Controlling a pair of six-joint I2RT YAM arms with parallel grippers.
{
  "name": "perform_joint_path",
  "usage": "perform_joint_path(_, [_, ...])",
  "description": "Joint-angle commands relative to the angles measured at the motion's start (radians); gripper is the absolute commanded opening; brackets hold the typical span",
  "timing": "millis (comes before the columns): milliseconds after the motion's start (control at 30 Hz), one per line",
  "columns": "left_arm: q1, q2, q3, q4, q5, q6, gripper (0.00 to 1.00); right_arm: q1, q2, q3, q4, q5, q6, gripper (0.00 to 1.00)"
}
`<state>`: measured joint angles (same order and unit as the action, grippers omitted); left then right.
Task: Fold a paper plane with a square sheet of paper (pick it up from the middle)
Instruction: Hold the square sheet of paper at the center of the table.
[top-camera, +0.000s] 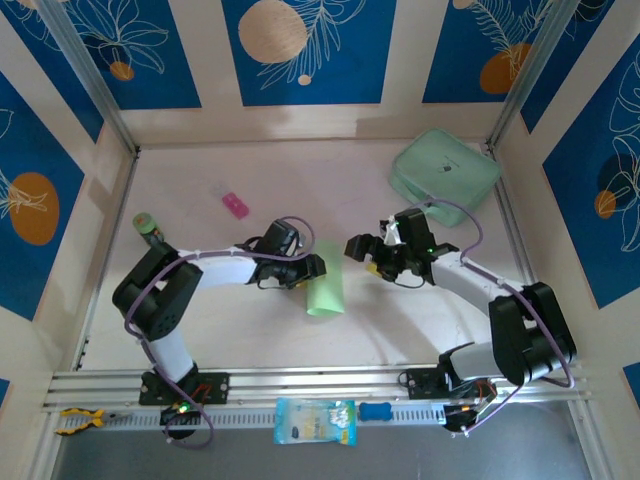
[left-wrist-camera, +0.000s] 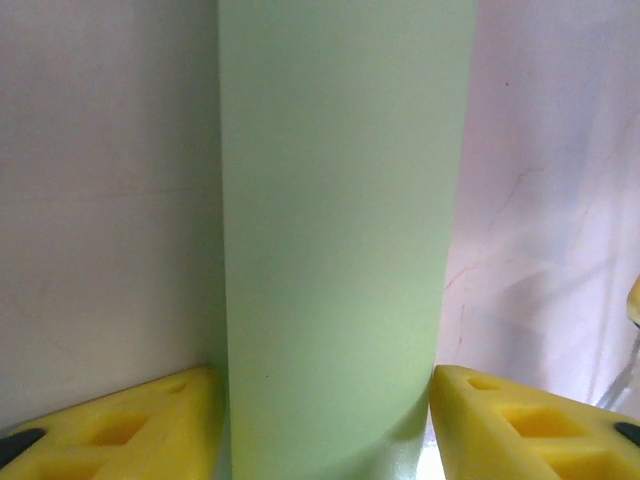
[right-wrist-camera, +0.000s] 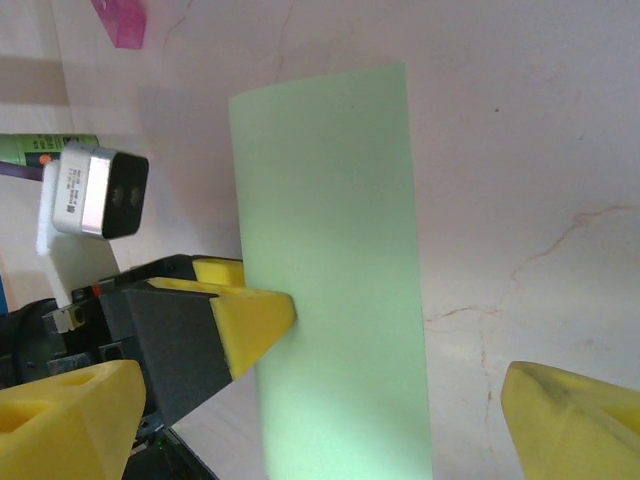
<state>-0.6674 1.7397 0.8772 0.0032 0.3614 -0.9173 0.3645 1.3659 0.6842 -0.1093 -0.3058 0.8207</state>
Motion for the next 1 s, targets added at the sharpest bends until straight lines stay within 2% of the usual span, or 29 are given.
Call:
perform_joint_path(0, [0.006, -0.039, 0.046, -0.146, -0.060, 0.085, 0.58, 0.012, 0.020, 0.033, -0.015, -0.034, 0.006, 0.92])
perform_joint_path(133, [0.008, -0.055, 0.061, -0.195, -0.088, 0.122, 0.55, 0.029, 0.040, 0.041, 0.008, -0.041, 0.010, 0.92])
perform_joint_path(333, [0.012, -0.056, 0.074, -0.230, -0.098, 0.156, 0.47, 0.054, 0.088, 0.064, 0.012, -0.041, 0.021, 0.85])
perform_joint_path(533, [0.013, -0.017, 0.113, -0.312, -0.115, 0.189, 0.45, 0.075, 0.104, 0.064, 0.017, -0.018, 0.035, 0.85])
perform_joint_path(967, [0.015, 0.022, 0.135, -0.357, -0.141, 0.180, 0.46, 0.083, 0.119, 0.066, 0.018, -0.016, 0.037, 0.84])
